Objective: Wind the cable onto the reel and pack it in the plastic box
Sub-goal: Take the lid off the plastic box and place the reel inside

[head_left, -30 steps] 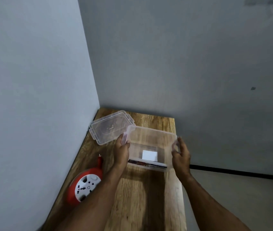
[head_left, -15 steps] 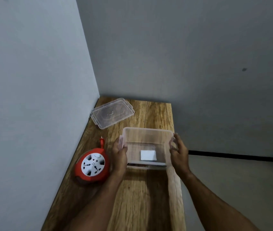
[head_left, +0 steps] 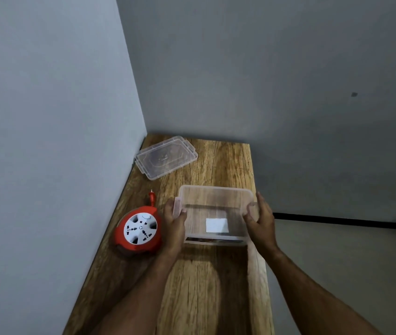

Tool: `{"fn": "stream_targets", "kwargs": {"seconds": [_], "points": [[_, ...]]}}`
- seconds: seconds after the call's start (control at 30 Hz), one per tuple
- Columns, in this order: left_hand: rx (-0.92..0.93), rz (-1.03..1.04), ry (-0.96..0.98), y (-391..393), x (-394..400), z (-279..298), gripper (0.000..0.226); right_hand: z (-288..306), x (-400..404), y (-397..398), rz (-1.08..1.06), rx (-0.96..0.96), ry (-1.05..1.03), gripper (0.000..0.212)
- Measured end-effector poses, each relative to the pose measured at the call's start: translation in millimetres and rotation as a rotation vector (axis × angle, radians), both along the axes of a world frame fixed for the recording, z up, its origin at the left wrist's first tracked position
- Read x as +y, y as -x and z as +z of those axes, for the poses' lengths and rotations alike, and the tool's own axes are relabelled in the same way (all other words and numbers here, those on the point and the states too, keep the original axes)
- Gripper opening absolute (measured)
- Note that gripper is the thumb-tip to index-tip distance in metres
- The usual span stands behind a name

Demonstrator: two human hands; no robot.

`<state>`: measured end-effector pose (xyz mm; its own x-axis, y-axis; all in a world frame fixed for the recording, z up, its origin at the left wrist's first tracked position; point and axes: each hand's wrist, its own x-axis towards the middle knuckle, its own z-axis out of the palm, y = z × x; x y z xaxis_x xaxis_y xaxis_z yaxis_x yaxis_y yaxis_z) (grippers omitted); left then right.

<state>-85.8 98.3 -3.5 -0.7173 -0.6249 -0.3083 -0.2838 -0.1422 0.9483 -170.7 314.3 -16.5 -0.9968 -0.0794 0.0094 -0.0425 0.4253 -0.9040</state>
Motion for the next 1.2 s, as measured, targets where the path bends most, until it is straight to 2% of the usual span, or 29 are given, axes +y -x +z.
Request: {"fn": "stream_targets", "kwargs": {"seconds": [0.07, 0.13, 0.23, 0.4, 0.6, 0.7, 0.73, 0.83, 0.9, 0.97, 1.07, 1.2], "points": [[0.048, 0.032, 0.026, 1.0, -6.3, 6.1, 0.055, 7.9, -5.6, -0.4, -0.039, 0.163, -0.124, 0.069], [0.100, 0.086, 0.033, 2.0, -16.7, 13.6, 0.053, 21.9, -20.5, -0.3, -0.026, 0.313, -0.165, 0.069], [0.115, 0.149, 0.056, 1.8, -36.8, 22.3, 0.051, 43.5, -55.5, -1.8, 0.084, 0.372, -0.135, 0.068], [0.151, 0.266, 0.115, -16.8, -77.6, 26.0, 0.048, 56.0, -123.9, -18.4, 0.275, 0.291, -0.017, 0.066], [0.047, 0.393, 0.136, -56.0, -123.9, 8.6, 0.053, 38.7, -199.9, -50.1, 0.465, 0.096, 0.052, 0.067], [0.005, 0.404, 0.082, -72.6, -129.7, -4.2, 0.057, 25.4, -229.5, -64.5, 0.537, 0.051, -0.009, 0.052], [-0.019, 0.392, 0.062, -77.3, -129.8, -9.0, 0.060, 20.0, -237.8, -67.2, 0.534, 0.045, -0.066, 0.048], [-0.167, 0.371, 0.044, -86.3, -129.7, -21.2, 0.067, 2.3, -254.6, -68.1, 0.480, -0.053, -0.323, 0.056], [-0.280, 0.329, 0.060, -88.5, -129.5, -26.6, 0.061, -9.7, -259.7, -67.5, 0.430, -0.154, -0.462, 0.056], [-0.377, 0.245, 0.071, -88.3, -129.3, -28.0, 0.056, -17.0, -263.8, -68.4, 0.395, -0.213, -0.487, 0.056], [-0.450, 0.191, 0.041, -83.8, -133.1, -27.3, 0.058, -22.1, -268.9, -66.6, 0.367, -0.203, -0.463, 0.058], [-0.373, 0.269, -0.030, -78.8, -139.1, -24.0, 0.050, -19.4, -273.4, -59.1, 0.346, -0.217, -0.412, 0.064]]}}
